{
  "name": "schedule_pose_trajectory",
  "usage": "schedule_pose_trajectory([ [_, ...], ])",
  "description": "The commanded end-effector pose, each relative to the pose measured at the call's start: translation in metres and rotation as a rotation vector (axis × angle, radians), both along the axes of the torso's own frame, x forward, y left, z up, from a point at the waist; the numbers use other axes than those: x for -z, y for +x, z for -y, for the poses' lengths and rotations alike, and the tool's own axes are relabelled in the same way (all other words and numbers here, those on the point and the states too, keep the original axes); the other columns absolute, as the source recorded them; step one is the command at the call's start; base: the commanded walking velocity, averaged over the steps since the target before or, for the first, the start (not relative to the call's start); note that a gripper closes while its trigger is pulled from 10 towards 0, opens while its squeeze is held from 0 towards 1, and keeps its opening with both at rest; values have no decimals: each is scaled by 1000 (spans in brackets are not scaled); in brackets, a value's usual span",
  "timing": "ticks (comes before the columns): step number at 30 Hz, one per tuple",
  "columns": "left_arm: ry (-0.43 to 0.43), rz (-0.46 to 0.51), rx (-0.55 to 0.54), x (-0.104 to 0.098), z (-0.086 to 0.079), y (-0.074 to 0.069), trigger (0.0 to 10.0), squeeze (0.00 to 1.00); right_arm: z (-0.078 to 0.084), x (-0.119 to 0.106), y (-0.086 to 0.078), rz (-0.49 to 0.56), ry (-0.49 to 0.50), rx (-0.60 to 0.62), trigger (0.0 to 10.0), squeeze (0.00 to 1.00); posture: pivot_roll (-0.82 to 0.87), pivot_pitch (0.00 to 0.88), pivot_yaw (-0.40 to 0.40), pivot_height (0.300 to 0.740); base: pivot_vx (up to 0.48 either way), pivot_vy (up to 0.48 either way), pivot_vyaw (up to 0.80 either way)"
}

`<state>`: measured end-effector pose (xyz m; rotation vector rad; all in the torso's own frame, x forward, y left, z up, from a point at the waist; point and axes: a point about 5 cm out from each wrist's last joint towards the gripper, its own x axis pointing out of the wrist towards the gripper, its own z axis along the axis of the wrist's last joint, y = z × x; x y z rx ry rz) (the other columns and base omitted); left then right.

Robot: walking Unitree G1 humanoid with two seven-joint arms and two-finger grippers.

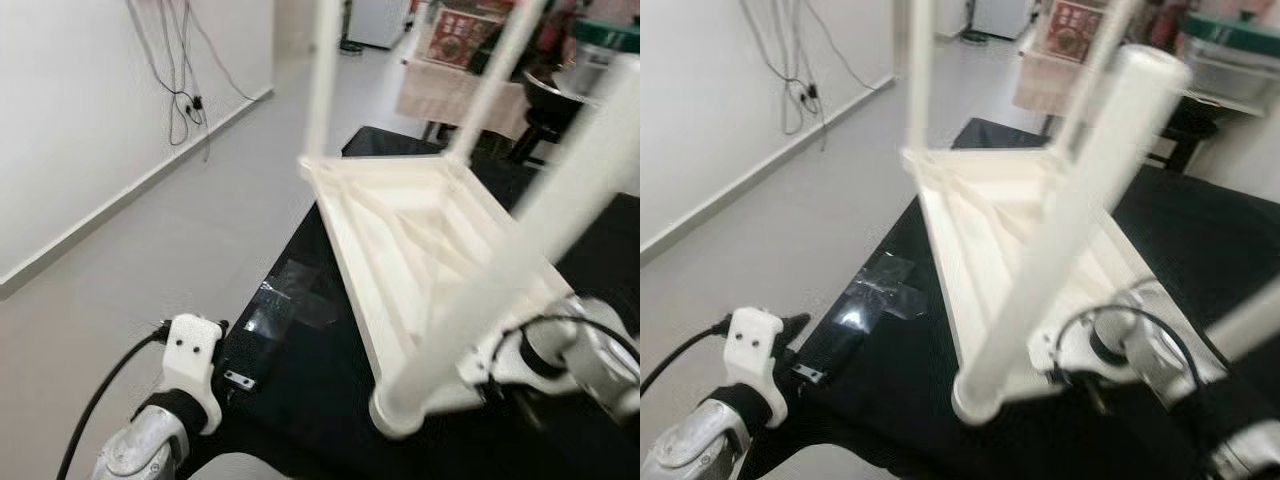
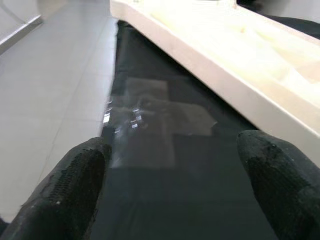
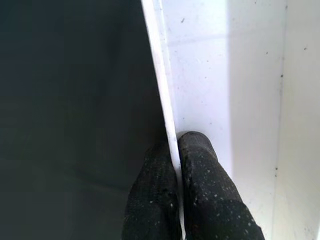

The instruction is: Building children table

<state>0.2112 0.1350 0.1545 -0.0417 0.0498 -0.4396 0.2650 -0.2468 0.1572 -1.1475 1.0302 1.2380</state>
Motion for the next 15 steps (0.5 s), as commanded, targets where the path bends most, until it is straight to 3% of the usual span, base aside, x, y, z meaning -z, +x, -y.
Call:
schedule_pose_trajectory([
  [1,5,-10,28,2,3,0,10000,0,7,1,-10,-53,10,63,0,0,-24,66,-87,740,0,0,0],
  [5,7,-5,35,2,3,2,10000,0,-4,1,-26,-75,46,61,0,0,-24,59,-83,740,0,0,0],
  [6,9,-2,36,1,3,3,10000,0,-18,5,-32,-92,94,40,0,0,-22,57,-81,740,0,0,0],
  [7,9,-2,36,1,3,3,10000,0,-18,5,-32,-92,94,40,0,0,-22,57,-81,740,0,0,0],
  [8,9,1,36,1,3,4,10000,0,-37,8,-39,-106,167,7,0,0,-21,56,-80,740,0,0,0],
  [9,9,1,36,1,3,4,10000,0,-37,8,-39,-106,167,7,0,0,-21,56,-80,740,0,0,0],
  [10,10,4,36,0,3,4,10000,0,-57,9,-43,-105,247,-20,0,0,-13,53,-80,740,0,0,0],
  [11,10,4,36,0,3,4,10000,0,-57,9,-43,-105,247,-20,0,0,-13,53,-80,740,0,0,0],
  [12,10,6,34,0,3,5,10000,0,-77,8,-43,-90,331,-29,0,0,-8,51,-77,740,0,0,0],
  [13,10,6,34,0,3,5,10000,0,-77,8,-43,-90,331,-29,0,0,-8,51,-77,740,0,0,0],
  [14,15,11,28,-1,1,6,10000,0,-102,8,-31,-2,429,2,2039,0,-5,47,-74,740,0,0,0],
  [15,15,11,28,-1,1,6,10000,0,-102,8,-31,-2,429,2,2039,0,-5,47,-74,740,0,0,0],
])
